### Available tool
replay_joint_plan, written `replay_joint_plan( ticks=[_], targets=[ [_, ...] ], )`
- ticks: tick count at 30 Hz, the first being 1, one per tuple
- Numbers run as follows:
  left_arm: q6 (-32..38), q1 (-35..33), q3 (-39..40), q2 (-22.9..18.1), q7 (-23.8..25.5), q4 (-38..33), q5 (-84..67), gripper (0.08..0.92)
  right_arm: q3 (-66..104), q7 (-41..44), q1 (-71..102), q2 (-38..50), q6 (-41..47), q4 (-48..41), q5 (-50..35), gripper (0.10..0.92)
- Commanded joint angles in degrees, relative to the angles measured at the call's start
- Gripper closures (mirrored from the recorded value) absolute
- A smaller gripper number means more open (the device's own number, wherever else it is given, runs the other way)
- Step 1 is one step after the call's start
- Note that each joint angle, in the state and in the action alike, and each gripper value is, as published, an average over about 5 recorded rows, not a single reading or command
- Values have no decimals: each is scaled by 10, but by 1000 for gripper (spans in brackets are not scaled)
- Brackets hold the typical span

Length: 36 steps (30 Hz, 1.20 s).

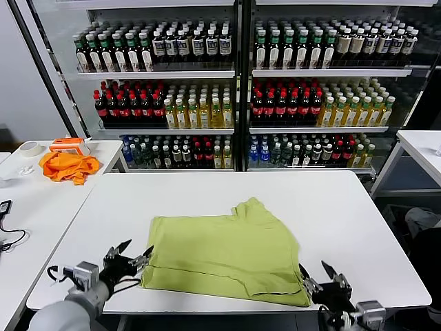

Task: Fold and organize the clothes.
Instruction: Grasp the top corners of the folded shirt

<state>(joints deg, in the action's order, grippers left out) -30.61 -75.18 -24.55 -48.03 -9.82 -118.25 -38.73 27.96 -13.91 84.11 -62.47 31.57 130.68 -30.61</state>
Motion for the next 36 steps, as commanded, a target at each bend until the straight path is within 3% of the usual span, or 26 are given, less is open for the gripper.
replay_joint_plan(
  ticks=[1, 6, 13, 27, 36],
  targets=[
    [-2, 149, 82, -12, 10, 108, -10, 182, -117, -3, -264, -4, 16, -171, -26, 210],
    [-6, 208, 107, -25, 35, 184, -9, 177, -152, -3, -363, -73, 13, -310, -18, 203],
    [-2, 241, 130, -33, 58, 257, 6, 177, -177, -2, -434, -141, 3, -455, 15, 203],
    [8, 266, 144, -45, 103, 335, 19, 177, -188, 3, -471, -197, -6, -556, 46, 203],
    [16, 266, 142, -46, 110, 340, 13, 177, -192, 6, -475, -208, -33, -591, 83, 203]
  ],
)
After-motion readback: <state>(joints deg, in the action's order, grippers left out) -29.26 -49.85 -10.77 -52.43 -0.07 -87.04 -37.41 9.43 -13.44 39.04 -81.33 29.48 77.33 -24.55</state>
